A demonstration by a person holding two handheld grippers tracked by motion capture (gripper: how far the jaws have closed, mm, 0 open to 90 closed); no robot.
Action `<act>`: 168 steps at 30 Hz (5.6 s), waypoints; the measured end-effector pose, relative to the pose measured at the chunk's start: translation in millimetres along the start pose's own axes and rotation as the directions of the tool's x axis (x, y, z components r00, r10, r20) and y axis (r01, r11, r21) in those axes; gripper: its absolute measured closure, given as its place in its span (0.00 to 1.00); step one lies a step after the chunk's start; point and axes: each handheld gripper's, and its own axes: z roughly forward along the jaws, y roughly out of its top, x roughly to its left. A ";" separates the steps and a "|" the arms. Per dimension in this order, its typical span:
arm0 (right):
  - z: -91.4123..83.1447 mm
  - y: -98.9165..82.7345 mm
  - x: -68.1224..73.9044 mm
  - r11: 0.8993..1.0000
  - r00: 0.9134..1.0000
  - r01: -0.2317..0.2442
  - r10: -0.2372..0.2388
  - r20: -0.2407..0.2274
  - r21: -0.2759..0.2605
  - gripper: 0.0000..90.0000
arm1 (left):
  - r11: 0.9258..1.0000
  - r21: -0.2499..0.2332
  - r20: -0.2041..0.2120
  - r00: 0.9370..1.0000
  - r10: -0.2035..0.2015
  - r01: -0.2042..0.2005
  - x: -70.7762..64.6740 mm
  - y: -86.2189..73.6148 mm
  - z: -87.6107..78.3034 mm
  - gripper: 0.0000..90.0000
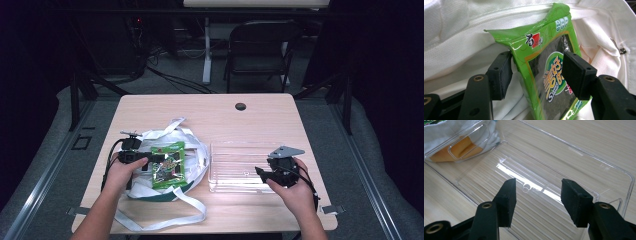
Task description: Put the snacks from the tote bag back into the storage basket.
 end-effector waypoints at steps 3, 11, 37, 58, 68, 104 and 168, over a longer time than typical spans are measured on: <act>-0.9 -1.0 -0.6 1.000 1.000 0.001 -0.001 0.004 0.000 0.52 | 1.000 0.004 0.003 1.000 0.005 -0.005 0.2 0.8 1.4 0.46; -1.3 -2.4 0.0 1.000 1.000 -0.005 0.005 0.005 -0.006 0.51 | 1.000 0.013 0.012 1.000 0.002 -0.002 -0.9 1.0 5.0 0.46; -0.1 -1.2 0.9 1.000 1.000 0.000 0.000 0.002 -0.005 0.52 | 0.998 -0.005 0.091 0.994 0.058 -0.058 -12.1 4.3 -5.9 0.58; 1.2 -1.8 1.7 1.000 1.000 -0.001 0.001 -0.001 -0.002 0.51 | 0.999 0.014 0.030 0.999 0.045 -0.045 -9.6 3.5 2.0 0.51; 1.2 -3.8 2.7 1.000 1.000 -0.002 0.002 0.002 -0.001 0.51 | 0.998 0.025 0.076 0.996 0.052 -0.054 -10.7 5.2 10.9 0.49; 0.9 -5.4 5.1 1.000 1.000 -0.002 0.002 0.007 -0.002 0.51 | 0.994 0.034 0.120 0.988 0.098 -0.103 -21.4 8.1 20.6 0.51; 7.2 -1.3 6.1 1.000 1.000 0.001 -0.001 -0.008 -0.005 0.51 | 0.973 0.086 0.272 0.945 0.183 -0.214 -29.7 6.7 -3.0 0.79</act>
